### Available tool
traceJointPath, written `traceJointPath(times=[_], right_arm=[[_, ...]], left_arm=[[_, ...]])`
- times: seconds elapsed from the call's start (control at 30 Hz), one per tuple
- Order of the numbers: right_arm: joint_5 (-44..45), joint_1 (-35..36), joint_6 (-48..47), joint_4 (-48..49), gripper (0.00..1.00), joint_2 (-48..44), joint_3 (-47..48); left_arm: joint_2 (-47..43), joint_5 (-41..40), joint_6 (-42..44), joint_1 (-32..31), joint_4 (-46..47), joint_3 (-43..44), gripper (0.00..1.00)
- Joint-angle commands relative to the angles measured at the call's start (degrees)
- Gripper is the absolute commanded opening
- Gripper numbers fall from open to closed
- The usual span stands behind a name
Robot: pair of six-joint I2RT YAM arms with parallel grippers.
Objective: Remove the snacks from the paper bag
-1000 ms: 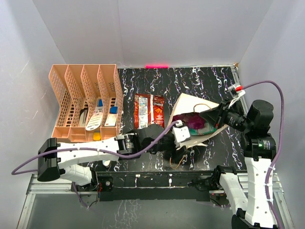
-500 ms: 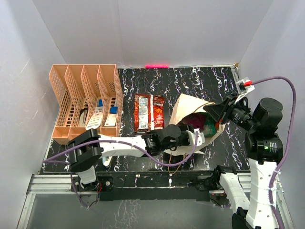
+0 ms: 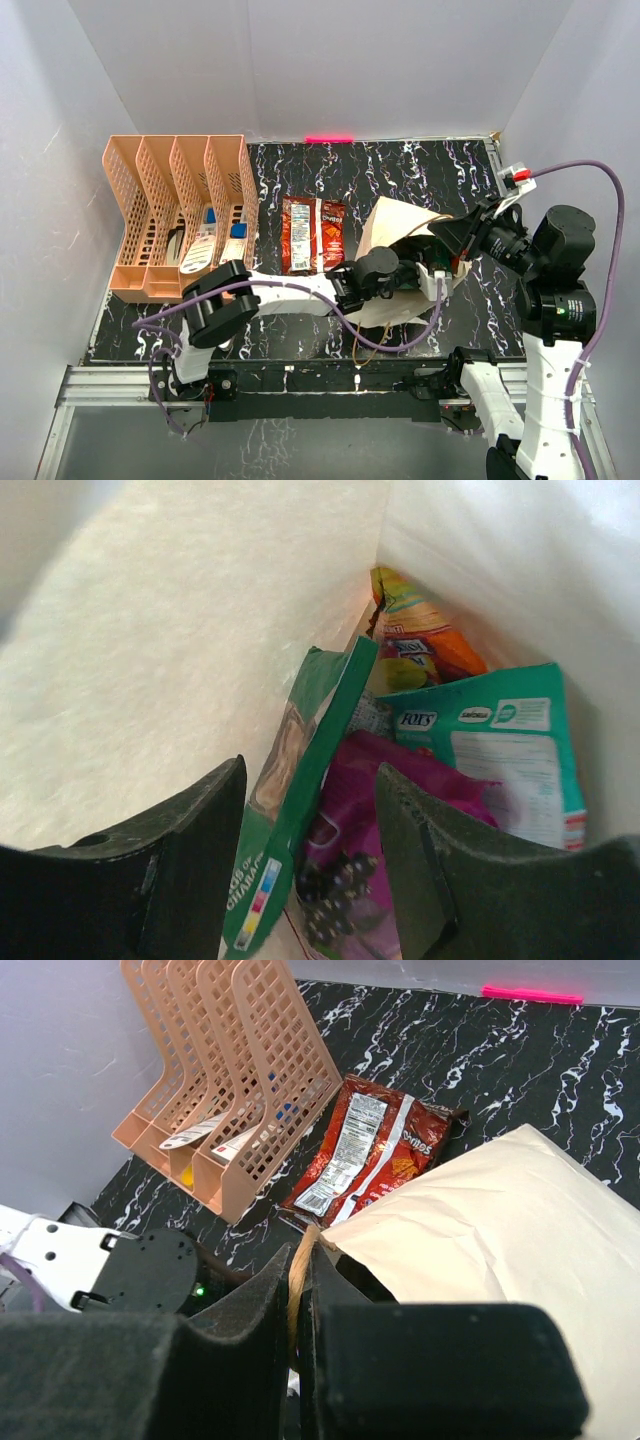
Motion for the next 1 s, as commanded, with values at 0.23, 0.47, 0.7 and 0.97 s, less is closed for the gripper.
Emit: traceJointPath(times=[0.23,0.47,0.7,0.97], right_arm=[[-0.7,0.2,0.4,2.0,0.08,0.0,4.7],[0.4,0.2,0.1,1.6,0.07,-0.2,4.9],[5.2,0.2,0.0,2.9,0.08,-1.4,3.3],[12.4,0.2,3.9,5.2,0.08,-0.1,4.3]], left_arm=[[10.0,1.5,12.8,3.5,-2.1,13.3,0.56],[13.2,-0.3,14.1,4.6,-2.4,16.7,0.15],[3.7,-2.9,10.4,2.6,2.0,6.7,0.0],[-9.8,-2.4,2.3,0.8,-2.6,-1.3,0.0]])
